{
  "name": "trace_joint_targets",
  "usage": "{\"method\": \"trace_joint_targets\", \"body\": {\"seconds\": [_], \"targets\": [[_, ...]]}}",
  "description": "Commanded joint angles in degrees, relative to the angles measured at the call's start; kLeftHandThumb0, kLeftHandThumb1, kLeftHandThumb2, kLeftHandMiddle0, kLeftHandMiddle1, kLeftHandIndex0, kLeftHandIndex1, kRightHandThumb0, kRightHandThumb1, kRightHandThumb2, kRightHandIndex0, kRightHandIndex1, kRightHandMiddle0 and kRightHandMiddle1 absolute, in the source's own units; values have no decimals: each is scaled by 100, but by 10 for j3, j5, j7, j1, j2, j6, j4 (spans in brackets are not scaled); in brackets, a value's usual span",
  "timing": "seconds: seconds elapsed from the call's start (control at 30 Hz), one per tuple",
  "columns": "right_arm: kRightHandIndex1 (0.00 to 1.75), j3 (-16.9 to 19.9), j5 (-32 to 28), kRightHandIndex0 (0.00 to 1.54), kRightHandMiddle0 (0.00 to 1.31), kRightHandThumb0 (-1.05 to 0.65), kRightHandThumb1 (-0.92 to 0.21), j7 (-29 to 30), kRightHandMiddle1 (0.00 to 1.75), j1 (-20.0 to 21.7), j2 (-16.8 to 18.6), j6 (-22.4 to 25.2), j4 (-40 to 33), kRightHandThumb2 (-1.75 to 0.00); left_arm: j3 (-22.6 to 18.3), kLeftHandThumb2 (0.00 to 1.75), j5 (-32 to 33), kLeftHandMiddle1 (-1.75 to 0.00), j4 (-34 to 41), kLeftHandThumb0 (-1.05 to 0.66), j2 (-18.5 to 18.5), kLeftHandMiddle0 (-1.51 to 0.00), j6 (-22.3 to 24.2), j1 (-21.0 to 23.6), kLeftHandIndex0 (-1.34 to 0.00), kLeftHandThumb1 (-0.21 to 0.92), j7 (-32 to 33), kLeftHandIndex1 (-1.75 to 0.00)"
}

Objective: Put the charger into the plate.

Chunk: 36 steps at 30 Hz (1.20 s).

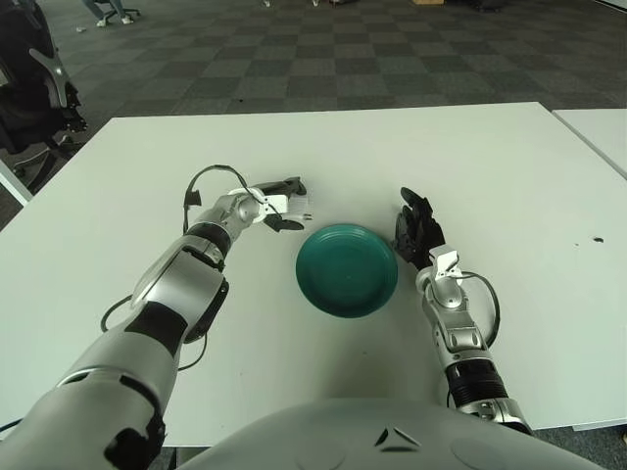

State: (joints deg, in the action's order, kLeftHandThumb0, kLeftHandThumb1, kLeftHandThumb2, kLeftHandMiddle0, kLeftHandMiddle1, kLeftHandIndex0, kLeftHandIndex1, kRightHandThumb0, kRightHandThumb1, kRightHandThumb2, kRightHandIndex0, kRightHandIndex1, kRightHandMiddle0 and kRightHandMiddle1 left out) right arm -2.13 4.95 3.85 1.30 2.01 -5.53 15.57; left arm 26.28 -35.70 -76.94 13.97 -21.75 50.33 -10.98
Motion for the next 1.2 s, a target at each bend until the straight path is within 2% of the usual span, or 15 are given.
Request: {"method": "trace_joint_targets", "body": {"seconds": [0.0,0.37,0.47,0.53,0.57,0.63,0.7,0.87,0.97,1.17], "targets": [[0,1,-7,16,0,-90,-92,-9,46,-69,-3,54,50,-86,0,63,3,-7,-16,-87,2,-34,24,-16,-7,92,-47,-95],[0,4,-7,17,0,-91,-92,-7,50,-72,-2,57,44,-86,-7,58,14,-16,-15,-77,6,-52,53,-27,-11,92,-39,-111],[0,6,-7,17,0,-91,-92,-5,50,-72,-1,59,42,-85,-5,52,9,-53,-15,-74,5,-44,63,-32,-11,92,-14,-130],[0,7,-7,17,0,-91,-92,-4,51,-72,-1,60,42,-85,-1,45,4,-105,-14,-72,6,-34,66,-36,-12,92,6,-153],[0,7,-7,17,0,-91,-92,-4,51,-72,-1,61,41,-85,2,42,0,-125,-14,-71,6,-30,67,-38,-13,92,19,-161],[0,7,-8,17,0,-90,-92,-5,51,-71,-1,62,40,-85,4,63,-4,-149,-14,-56,6,-33,69,-41,-24,80,43,-167],[0,8,-8,17,0,-90,-92,-5,51,-71,-2,62,39,-85,2,78,-2,-162,-14,-49,5,-41,70,-44,-32,71,67,-171],[0,9,-11,18,0,-88,-92,-7,51,-71,-1,61,38,-84,-11,99,12,-173,-12,-43,4,-60,68,-42,-43,56,104,-174],[0,11,-15,17,0,-87,-92,-9,50,-71,0,59,38,-84,-20,105,20,-174,-10,-43,2,-68,62,-45,-46,52,131,-174],[0,14,-23,17,0,-84,-92,-10,49,-70,1,56,40,-83,-23,112,19,-175,-9,-44,3,-75,48,-48,-50,46,164,-175]]}}
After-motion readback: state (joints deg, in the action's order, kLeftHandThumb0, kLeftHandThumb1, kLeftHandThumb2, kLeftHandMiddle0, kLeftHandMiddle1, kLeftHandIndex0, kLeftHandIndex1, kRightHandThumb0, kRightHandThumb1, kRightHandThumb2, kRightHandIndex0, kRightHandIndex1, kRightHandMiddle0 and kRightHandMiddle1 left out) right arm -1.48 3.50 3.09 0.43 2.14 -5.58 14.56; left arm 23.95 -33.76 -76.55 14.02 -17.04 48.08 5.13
